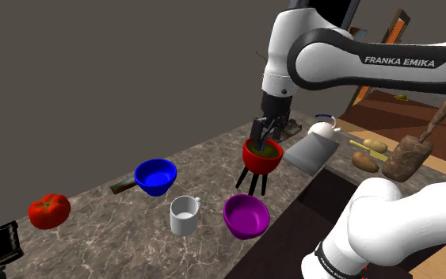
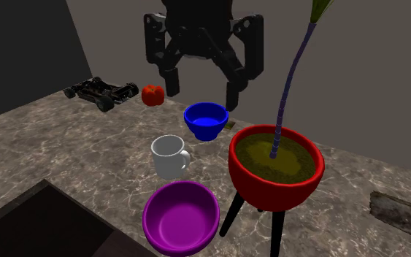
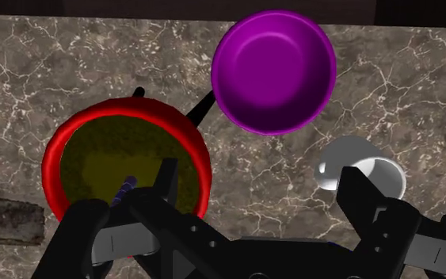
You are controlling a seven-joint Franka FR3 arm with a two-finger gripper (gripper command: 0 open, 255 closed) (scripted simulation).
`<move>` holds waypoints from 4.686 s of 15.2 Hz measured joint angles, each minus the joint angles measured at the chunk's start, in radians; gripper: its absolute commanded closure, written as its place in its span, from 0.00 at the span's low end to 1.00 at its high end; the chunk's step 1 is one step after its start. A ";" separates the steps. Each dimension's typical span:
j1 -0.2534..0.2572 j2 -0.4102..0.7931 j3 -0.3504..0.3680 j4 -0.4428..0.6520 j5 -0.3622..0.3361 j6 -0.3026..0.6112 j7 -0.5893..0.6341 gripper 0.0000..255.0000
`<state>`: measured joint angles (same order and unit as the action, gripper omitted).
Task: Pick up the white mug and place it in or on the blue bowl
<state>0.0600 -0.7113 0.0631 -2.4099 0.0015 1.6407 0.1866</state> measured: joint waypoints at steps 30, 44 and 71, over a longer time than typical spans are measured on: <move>0.103 0.867 0.306 0.134 -0.125 0.809 0.545 0.00; 0.116 0.950 0.287 0.134 -0.181 0.886 0.585 1.00; 0.094 0.780 0.318 0.187 -0.067 0.679 0.502 1.00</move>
<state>0.1540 0.0684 0.3810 -2.2233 -0.0658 2.3195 0.6890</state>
